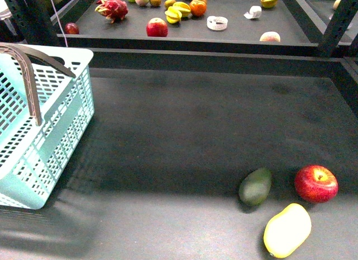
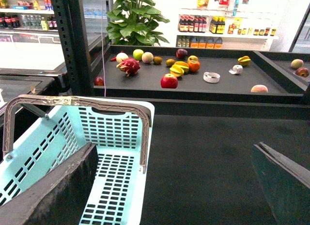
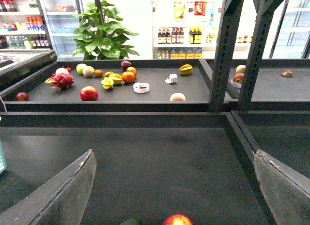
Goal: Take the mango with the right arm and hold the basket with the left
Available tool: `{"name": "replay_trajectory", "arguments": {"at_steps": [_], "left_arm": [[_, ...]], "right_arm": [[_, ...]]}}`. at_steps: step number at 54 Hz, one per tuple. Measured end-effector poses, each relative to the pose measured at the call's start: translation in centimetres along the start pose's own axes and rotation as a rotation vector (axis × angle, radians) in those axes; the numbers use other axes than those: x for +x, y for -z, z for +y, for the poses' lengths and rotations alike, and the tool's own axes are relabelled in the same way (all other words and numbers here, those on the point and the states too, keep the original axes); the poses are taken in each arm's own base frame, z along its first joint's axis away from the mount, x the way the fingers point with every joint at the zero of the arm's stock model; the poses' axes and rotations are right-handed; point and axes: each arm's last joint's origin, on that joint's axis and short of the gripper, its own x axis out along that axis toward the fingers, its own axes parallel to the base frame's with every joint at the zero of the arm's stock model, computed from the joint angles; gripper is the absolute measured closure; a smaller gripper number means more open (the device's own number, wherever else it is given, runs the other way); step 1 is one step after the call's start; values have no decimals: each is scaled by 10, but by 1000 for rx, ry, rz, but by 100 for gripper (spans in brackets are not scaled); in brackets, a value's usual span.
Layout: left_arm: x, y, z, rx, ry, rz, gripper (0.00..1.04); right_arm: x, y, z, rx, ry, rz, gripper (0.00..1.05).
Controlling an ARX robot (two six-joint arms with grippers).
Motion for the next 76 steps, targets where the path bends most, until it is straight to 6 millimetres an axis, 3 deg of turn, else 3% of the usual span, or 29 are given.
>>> {"name": "replay_trajectory", "arguments": {"at_steps": [48, 52, 57, 64, 76], "left_arm": [[0, 0, 0, 0, 0, 1, 6], [2, 9, 1, -118, -181, 151, 6], [7, 13, 1, -173, -241, 187, 6], [34, 12, -2, -212, -203, 242, 6], [97, 15, -4, -339, -243, 317, 6]], "right_arm": [[0, 0, 0, 0, 0, 0, 8], [0, 0, 0, 0, 0, 0, 8], [0, 0, 0, 0, 0, 0, 8], [0, 0, 0, 0, 0, 0, 8], [0, 0, 0, 0, 0, 0, 8]]}}
